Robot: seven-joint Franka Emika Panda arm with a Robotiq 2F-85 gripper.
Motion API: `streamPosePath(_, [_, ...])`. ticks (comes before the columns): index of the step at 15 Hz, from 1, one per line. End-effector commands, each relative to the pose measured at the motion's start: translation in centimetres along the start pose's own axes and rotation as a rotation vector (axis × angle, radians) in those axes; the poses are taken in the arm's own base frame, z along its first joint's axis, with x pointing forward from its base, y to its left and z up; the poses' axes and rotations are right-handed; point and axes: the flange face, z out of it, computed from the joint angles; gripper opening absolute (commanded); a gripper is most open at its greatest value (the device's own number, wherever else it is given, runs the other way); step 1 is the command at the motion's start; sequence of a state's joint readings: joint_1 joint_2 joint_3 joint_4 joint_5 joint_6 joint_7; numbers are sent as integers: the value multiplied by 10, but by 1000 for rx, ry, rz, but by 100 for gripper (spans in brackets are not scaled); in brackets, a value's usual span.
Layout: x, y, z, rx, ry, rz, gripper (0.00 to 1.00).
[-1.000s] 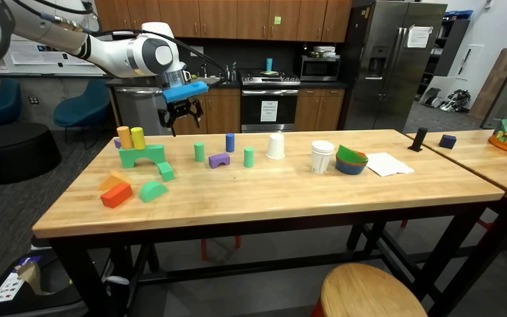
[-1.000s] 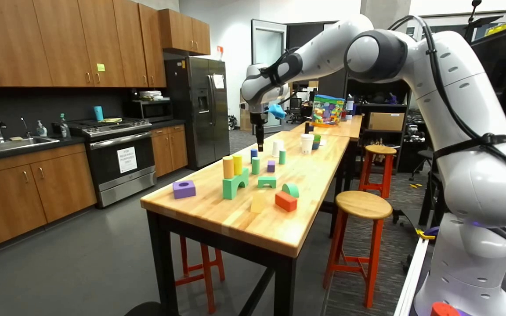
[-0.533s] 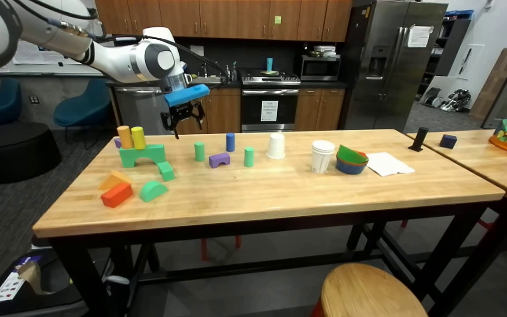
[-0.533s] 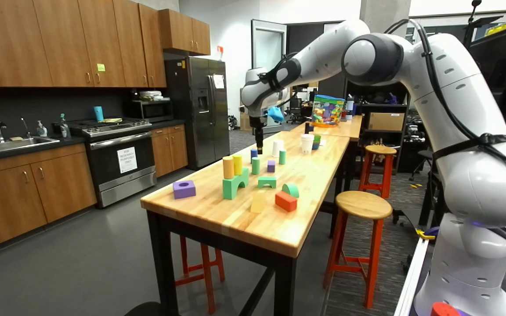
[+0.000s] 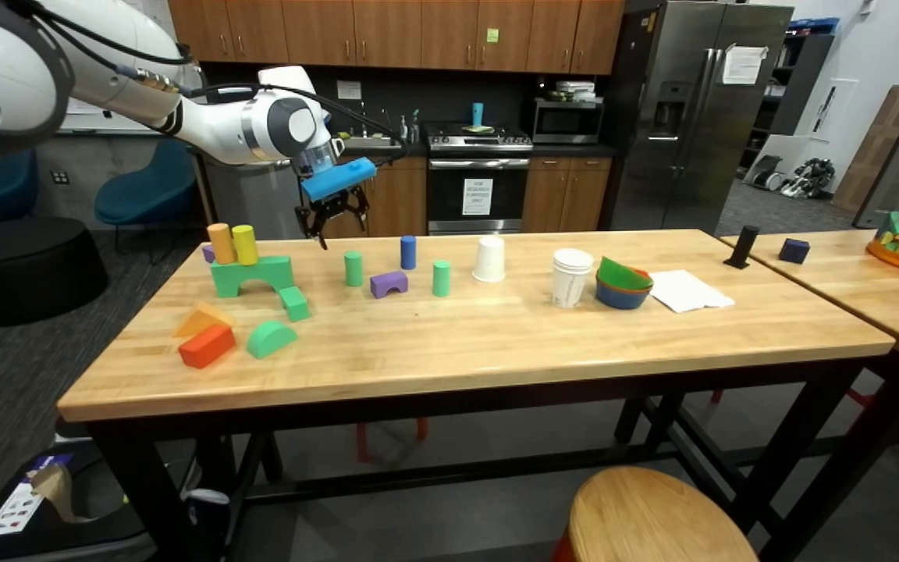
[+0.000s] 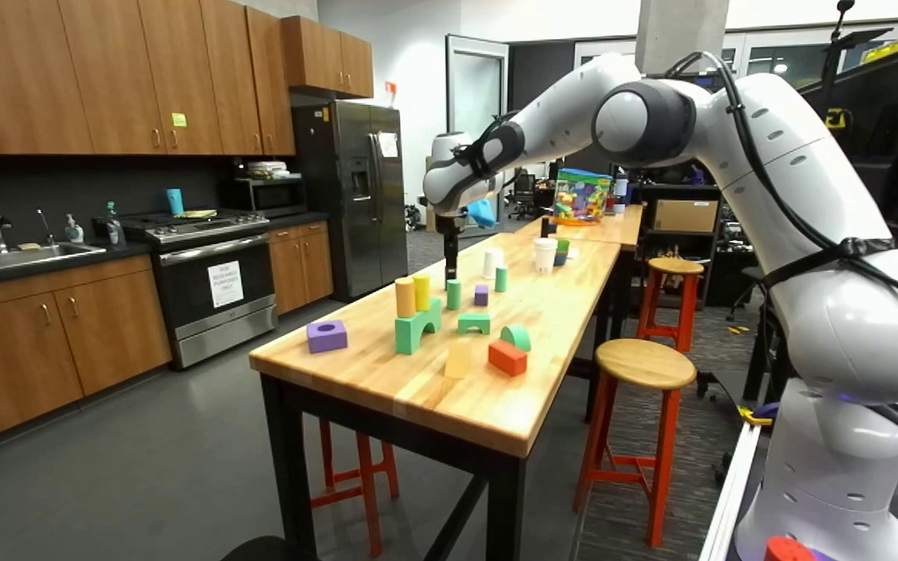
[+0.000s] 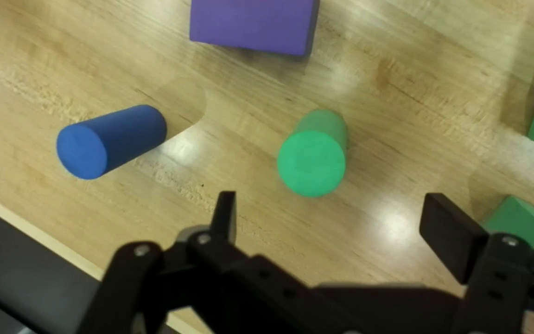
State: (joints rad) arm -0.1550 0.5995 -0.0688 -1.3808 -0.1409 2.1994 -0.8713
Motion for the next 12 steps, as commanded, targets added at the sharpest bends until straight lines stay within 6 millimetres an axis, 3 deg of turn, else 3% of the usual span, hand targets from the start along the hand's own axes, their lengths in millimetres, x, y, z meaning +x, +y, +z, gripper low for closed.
streamPosePath(1, [5,12,2,-30,12,18,100])
streamPosePath(12, [-5,40,19,12,-35,279,100])
